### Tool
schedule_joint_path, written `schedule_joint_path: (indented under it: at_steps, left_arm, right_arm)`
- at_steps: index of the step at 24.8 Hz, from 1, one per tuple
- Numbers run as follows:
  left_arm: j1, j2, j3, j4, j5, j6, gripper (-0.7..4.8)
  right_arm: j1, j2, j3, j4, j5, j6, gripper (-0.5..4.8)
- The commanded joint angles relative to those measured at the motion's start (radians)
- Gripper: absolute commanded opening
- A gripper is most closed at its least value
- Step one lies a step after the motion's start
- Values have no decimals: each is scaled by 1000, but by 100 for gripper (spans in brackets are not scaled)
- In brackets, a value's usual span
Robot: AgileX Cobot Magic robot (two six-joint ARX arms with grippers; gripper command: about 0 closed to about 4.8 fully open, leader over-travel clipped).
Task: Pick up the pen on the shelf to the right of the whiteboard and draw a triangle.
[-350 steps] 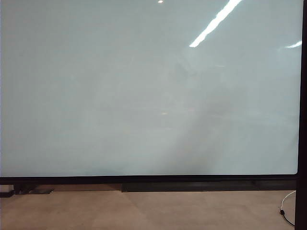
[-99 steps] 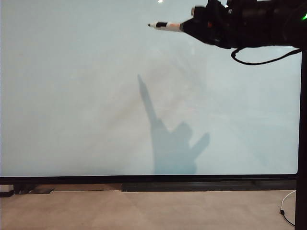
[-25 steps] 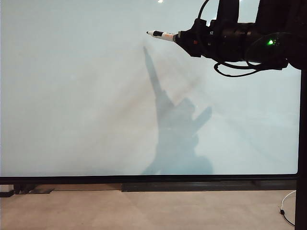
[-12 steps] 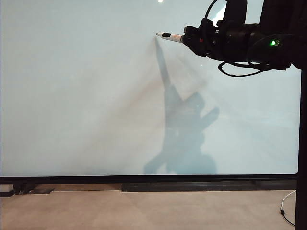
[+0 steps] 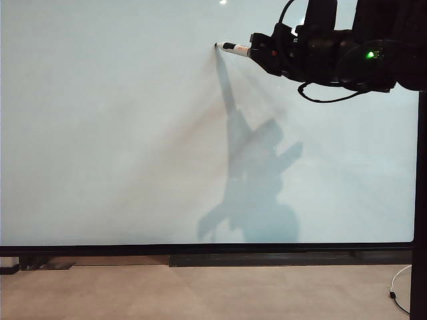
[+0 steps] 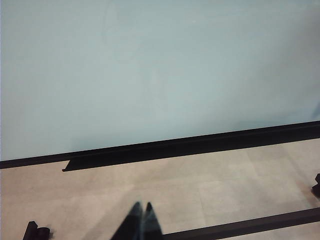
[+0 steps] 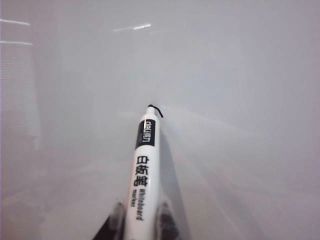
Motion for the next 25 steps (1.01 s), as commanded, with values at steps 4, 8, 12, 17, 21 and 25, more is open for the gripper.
schedule_joint_path:
  at_steps: [4,8,12,17,21,25]
  left_arm:
    - [0,0,3,-3,3,1,-5]
    - [0,0,3,-3,3,1,-5]
    - [0,0,3,-3,3,1,-5]
    - [0,0,3,-3,3,1,-5]
    - [0,0,3,-3,3,1,-5]
    - [0,0,3,-3,3,1,-5]
  right_arm:
    - [-1,13,6,-36,18,5,-6]
    - [-1,14,6,-43,14,5,-6]
    - [0,14,6,-46,-6,5,-6]
    - [2,16,6,-60,-6,5,-6]
    - [2,39,7,-56,-10,12,-6]
    - [4,62,9,-55,-31,35,-6]
